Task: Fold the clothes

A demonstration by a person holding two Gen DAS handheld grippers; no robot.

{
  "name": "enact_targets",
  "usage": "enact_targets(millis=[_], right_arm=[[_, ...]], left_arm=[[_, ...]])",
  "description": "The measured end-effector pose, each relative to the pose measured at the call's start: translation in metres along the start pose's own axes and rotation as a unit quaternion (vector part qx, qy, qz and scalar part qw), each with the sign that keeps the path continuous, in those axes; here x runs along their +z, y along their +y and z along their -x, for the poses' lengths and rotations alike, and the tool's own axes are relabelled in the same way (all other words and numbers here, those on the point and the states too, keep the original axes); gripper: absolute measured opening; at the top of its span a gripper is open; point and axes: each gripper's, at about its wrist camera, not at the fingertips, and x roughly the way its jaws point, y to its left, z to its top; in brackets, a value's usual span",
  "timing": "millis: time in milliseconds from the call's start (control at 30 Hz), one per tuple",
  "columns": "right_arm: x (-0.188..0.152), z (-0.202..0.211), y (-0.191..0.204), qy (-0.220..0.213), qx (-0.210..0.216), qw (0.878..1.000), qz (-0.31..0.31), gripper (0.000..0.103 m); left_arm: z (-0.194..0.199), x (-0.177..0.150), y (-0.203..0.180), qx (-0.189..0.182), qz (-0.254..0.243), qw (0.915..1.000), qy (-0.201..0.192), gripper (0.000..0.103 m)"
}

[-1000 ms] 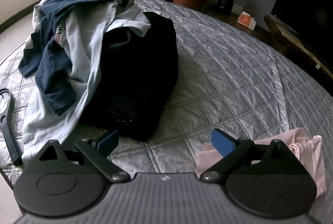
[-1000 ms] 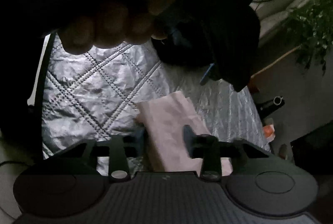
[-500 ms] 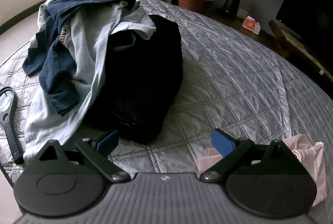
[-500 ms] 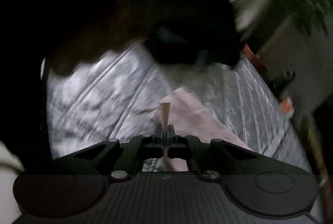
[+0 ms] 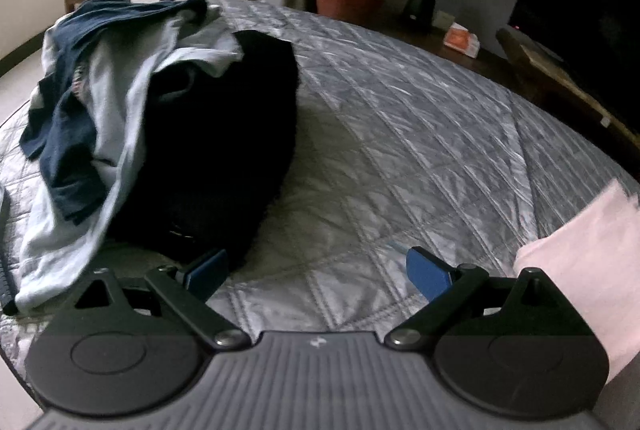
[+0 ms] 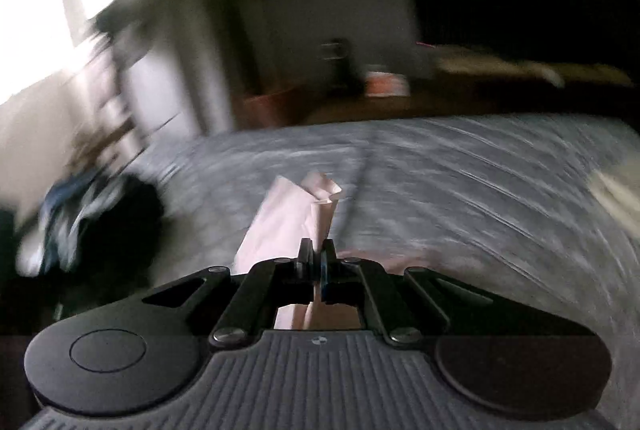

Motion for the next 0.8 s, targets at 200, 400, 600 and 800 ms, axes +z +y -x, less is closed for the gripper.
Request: enact_targets(millis=[200, 400, 600, 800], right_arm=[[-0.037, -0.034, -0.064, 0.062, -0.068, 0.991, -0.093, 0.007], [-0.049, -0.021, -0.069, 0.07, -0.13, 0.986, -0.074, 0.015], [-0.026, -0.029, -0.052, 0.045, -0.092, 0.995, 0.005, 0.015], [-0.032, -0.072, -0.055, 0.15, -0.085, 0.984, 0.051, 0.012]], left_arm=[[-0.004, -0.006, -0.034, -0.023, -0.046, 0.9987, 0.002, 0.095], [-0.012, -0.009, -0.067, -0.045, -0.091, 0.9949, 0.003, 0.095], [-0.017, -0.013, -0.094, -0.072, -0.129, 0.989, 0.006, 0.095], [-0.03, -0.028, -0.123, -0.052, -0.212, 0.976, 0.004, 0.098]])
